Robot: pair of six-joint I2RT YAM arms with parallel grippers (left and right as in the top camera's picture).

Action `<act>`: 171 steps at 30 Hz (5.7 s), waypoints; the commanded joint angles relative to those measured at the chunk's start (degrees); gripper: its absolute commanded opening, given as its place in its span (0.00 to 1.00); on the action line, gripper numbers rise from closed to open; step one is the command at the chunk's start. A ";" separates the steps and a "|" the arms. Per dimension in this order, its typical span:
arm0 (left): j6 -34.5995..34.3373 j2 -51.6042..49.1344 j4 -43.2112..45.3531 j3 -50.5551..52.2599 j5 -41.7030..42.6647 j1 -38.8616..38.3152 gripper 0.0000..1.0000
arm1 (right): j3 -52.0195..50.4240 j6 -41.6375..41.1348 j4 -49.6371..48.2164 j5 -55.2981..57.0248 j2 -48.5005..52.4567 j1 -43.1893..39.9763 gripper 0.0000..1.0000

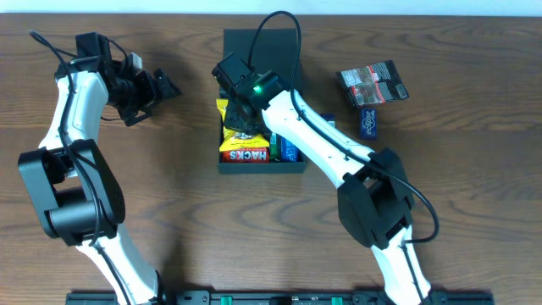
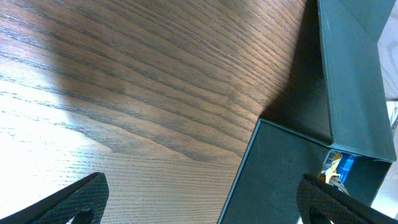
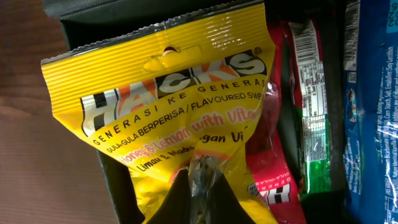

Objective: Pack container
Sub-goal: 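Lower the yellow bag into the box's left side, then push the yellow bag down into the box with the right gripper, then press the yellow bag flat inside the box with the right gripper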

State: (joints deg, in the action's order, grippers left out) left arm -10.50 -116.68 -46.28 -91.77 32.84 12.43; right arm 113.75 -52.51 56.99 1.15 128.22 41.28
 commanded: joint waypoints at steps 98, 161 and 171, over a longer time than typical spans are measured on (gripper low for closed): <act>0.24 0.57 -0.42 -1.53 -0.42 -0.09 0.98 | -4.04 49.77 -8.50 -20.65 2.01 -10.86 0.01; 1.16 0.57 -1.66 -1.51 -1.73 -2.08 0.97 | -10.71 45.24 -9.77 -24.85 0.83 -9.01 0.01; 1.16 0.57 -1.57 -1.51 -1.77 -2.08 0.98 | -5.05 45.94 -5.49 -20.63 -0.94 -9.31 0.01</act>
State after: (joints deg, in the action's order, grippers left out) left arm -10.44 -116.68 -47.62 -91.81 31.48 10.44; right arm 107.53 -6.79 51.55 -20.36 128.03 31.48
